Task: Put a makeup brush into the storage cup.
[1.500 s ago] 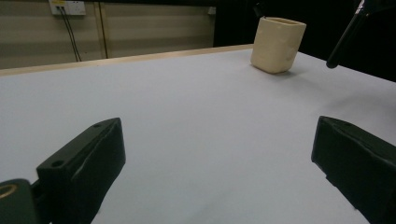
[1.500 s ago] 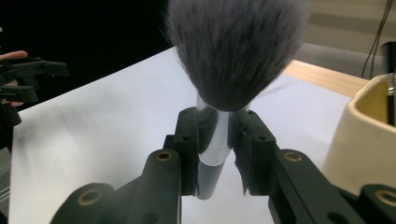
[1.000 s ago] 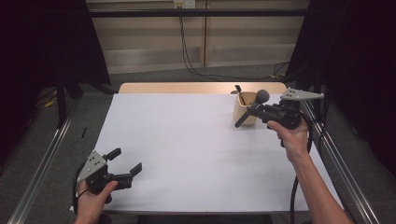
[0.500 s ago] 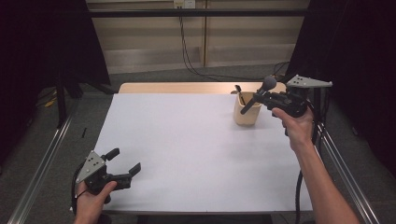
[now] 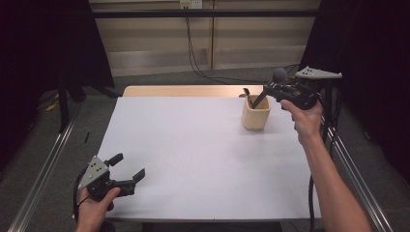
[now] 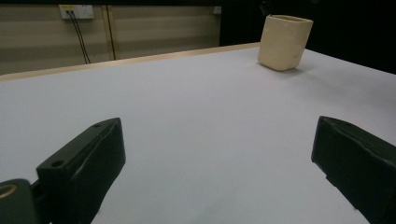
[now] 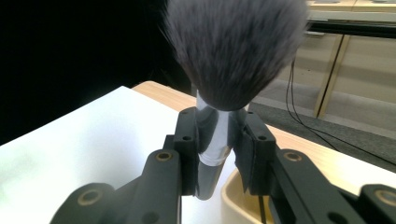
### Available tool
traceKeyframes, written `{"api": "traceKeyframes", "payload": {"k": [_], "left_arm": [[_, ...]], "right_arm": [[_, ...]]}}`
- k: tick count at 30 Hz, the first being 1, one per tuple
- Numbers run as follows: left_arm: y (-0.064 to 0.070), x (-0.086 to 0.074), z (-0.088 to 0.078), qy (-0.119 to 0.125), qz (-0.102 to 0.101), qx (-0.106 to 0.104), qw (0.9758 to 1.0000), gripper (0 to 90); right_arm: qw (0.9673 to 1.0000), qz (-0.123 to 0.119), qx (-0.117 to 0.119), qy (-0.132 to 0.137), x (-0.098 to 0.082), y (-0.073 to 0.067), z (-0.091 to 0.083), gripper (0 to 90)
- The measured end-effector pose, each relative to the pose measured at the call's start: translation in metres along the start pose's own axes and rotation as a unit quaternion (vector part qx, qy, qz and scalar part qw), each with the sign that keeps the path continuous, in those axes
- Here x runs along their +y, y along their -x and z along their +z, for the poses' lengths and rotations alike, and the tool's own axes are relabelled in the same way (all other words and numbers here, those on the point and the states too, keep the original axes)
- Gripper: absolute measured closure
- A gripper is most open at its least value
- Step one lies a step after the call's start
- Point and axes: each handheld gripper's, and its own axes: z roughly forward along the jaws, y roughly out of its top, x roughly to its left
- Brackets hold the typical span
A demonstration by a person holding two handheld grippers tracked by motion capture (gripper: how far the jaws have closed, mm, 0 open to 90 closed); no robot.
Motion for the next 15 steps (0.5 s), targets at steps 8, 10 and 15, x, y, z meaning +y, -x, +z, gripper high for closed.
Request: {"api": "traceKeyframes", "payload": {"k": [8, 10, 15], "left_arm": [[0.001, 0.000, 0.000, -0.001, 0.004, 0.000, 1.0000, 2.9], [0.000, 0.000, 0.000, -0.001, 0.003, 0.001, 1.0000, 2.9], [0.000, 0.000, 0.001, -0.004, 0.007, 0.001, 1.0000, 2.9]], "right_arm": [[0.9998, 0.000, -0.018, -0.011, 0.002, 0.007, 0.011, 72.0], [0.9997, 0.003, -0.020, -0.011, 0.001, 0.009, 0.014, 72.0], [0.9993, 0.002, -0.032, -0.019, 0.000, 0.012, 0.021, 72.0]]}}
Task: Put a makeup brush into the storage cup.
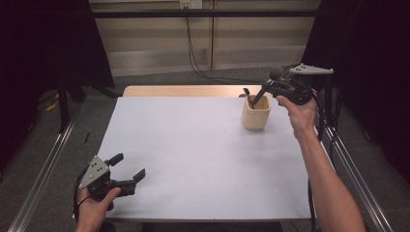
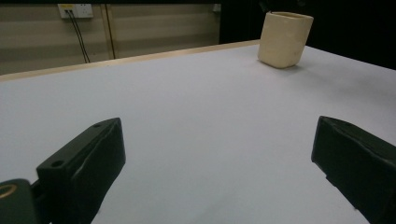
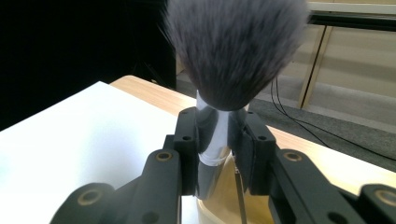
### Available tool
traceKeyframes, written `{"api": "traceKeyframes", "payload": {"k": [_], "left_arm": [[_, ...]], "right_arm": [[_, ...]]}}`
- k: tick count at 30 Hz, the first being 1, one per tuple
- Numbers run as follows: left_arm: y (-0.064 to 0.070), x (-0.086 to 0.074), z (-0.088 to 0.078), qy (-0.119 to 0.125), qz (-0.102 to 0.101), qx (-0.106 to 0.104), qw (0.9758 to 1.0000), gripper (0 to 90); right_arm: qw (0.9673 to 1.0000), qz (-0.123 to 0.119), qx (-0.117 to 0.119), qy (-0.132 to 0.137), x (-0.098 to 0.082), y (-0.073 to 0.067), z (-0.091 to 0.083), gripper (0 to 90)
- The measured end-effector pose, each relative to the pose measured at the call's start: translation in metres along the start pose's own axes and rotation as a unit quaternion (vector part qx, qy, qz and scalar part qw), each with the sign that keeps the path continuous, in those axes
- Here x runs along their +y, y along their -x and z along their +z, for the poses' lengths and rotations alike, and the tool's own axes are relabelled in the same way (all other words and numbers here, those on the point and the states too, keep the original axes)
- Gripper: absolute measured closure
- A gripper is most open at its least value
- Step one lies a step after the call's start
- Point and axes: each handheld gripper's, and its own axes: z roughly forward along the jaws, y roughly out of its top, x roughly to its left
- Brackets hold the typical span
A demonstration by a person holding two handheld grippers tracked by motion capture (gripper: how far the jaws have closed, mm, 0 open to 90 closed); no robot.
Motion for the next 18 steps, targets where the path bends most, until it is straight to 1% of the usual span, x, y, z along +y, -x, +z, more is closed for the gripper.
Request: {"api": "traceKeyframes", "payload": {"k": [2, 5, 9, 14, 18], "left_arm": [[0.000, 0.000, 0.000, 0.001, 0.000, 0.000, 1.0000, 2.9], [0.000, 0.000, -0.001, 0.002, -0.002, 0.001, 1.0000, 2.9], [-0.001, 0.000, 0.000, 0.002, 0.000, -0.001, 1.0000, 2.9], [-0.001, 0.000, 0.000, 0.000, -0.001, -0.001, 1.0000, 2.9], [0.000, 0.000, 0.000, -0.001, -0.002, -0.002, 1.0000, 2.9]], "right_arm": [[1.0000, 0.002, 0.001, 0.000, -0.001, 0.000, 0.002, 72.0], [1.0000, -0.003, -0.003, -0.002, -0.001, 0.001, 0.003, 71.9], [1.0000, 0.000, -0.008, -0.006, -0.003, 0.004, 0.005, 72.0], [0.9997, -0.005, -0.016, -0.018, -0.006, 0.009, 0.010, 72.0], [0.9994, -0.004, -0.022, -0.024, -0.008, 0.013, 0.014, 71.9]]}}
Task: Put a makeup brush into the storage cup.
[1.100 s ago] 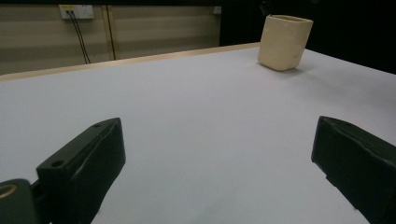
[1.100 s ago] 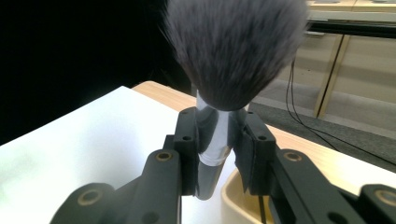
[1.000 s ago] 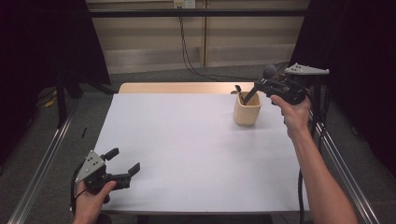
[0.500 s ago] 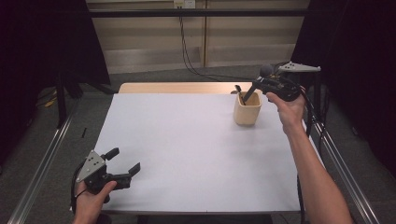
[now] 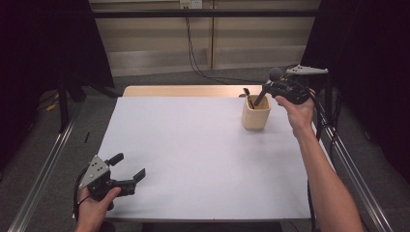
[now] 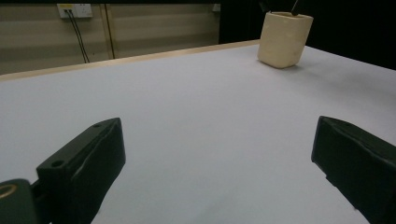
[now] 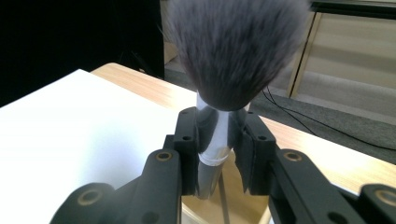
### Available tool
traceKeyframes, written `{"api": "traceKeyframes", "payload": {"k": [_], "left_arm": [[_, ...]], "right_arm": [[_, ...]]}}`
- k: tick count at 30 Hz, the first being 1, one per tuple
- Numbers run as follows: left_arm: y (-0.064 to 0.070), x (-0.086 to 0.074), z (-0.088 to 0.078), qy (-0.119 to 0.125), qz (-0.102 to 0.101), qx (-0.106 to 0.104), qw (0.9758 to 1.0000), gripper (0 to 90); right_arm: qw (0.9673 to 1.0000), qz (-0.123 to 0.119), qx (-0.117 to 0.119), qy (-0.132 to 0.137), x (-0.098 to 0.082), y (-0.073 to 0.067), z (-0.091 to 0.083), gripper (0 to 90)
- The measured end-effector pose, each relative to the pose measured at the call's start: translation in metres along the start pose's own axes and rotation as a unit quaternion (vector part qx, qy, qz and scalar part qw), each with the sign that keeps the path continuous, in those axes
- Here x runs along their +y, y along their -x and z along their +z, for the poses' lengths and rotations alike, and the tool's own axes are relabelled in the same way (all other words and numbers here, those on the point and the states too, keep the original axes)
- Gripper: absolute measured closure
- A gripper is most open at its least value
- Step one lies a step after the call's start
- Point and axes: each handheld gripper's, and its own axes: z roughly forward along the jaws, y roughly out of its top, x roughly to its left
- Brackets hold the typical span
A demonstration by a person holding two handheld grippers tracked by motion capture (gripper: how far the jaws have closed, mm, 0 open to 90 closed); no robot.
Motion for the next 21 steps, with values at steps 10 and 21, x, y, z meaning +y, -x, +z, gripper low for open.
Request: {"api": "traceKeyframes", "payload": {"k": [10, 21], "left_arm": [[0.000, 0.000, 0.000, 0.000, 0.001, -0.002, 1.0000, 2.9], [0.001, 0.001, 0.001, -0.001, 0.004, -0.001, 1.0000, 2.9]], "right_arm": [[0.9999, 0.002, -0.003, -0.013, -0.007, 0.002, 0.007, 71.9], [0.9996, 0.001, 0.004, -0.029, -0.016, -0.002, 0.019, 71.9]]}}
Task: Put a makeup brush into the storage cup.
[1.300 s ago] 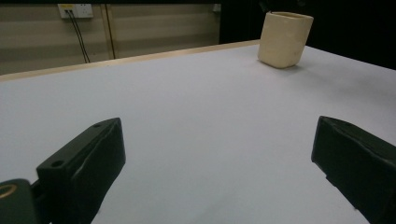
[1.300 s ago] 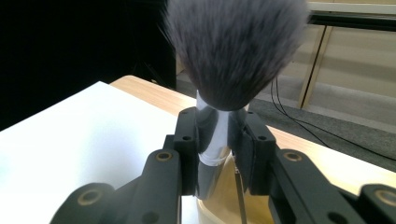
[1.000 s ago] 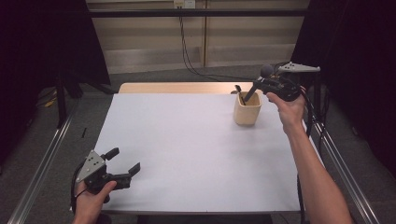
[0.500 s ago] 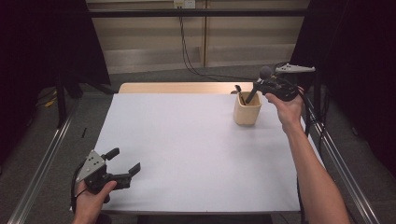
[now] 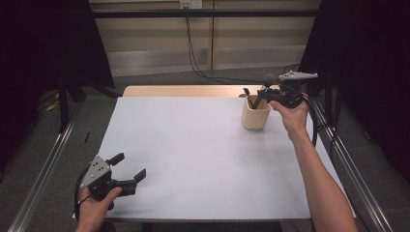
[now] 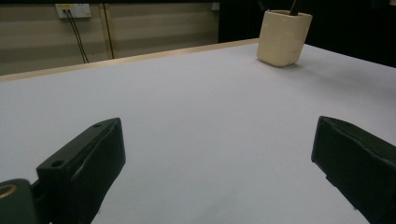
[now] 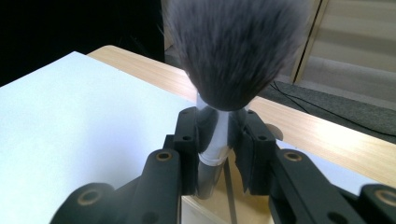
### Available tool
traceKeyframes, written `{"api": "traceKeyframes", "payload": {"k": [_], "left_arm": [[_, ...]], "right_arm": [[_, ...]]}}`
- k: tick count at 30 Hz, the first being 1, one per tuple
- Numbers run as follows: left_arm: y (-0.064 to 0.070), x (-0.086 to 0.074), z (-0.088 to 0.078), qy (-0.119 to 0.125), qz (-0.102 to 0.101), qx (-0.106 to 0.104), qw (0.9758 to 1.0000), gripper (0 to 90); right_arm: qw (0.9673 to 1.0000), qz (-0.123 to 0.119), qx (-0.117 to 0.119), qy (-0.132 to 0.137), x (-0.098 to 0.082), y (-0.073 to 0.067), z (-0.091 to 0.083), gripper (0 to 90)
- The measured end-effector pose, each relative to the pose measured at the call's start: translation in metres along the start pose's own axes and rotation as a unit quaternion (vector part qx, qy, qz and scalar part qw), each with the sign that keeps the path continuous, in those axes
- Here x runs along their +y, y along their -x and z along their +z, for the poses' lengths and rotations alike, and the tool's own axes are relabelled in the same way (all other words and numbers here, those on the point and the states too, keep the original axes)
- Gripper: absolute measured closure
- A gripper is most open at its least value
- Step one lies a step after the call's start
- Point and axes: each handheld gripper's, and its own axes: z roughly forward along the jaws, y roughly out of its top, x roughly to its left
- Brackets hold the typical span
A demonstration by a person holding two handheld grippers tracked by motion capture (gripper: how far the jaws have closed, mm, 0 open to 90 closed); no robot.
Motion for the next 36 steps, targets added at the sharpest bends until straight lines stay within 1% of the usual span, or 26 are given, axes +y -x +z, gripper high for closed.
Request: {"api": "traceKeyframes", "payload": {"k": [6, 15, 17, 23, 28, 32, 36], "left_arm": [[0.000, 0.000, 0.000, -0.001, 0.001, 0.000, 1.0000, 2.9], [0.000, 0.000, 0.001, -0.001, 0.004, -0.001, 1.0000, 2.9], [0.000, 0.000, 0.002, -0.003, 0.004, 0.000, 1.0000, 2.9], [0.000, 0.000, 0.002, -0.003, 0.005, -0.003, 1.0000, 2.9], [0.000, 0.000, 0.002, -0.003, 0.006, 0.000, 1.0000, 2.9], [0.000, 0.000, 0.002, -0.003, 0.004, 0.000, 1.0000, 2.9], [0.000, 0.000, 0.002, -0.003, 0.006, 0.000, 1.0000, 2.9]], "right_arm": [[1.0000, 0.003, 0.001, -0.003, -0.004, 0.000, 0.005, 72.0], [0.9998, 0.014, -0.005, -0.011, -0.016, 0.007, 0.010, 71.9], [0.9998, 0.013, -0.003, -0.013, -0.018, 0.008, 0.011, 71.9], [0.9997, 0.013, -0.005, -0.018, -0.023, 0.009, 0.015, 71.9], [0.9996, 0.014, -0.005, -0.022, -0.029, 0.009, 0.019, 71.9], [0.9996, 0.018, -0.006, -0.021, -0.033, 0.010, 0.022, 71.9], [0.9996, 0.016, -0.005, -0.021, -0.034, 0.009, 0.023, 71.8]]}}
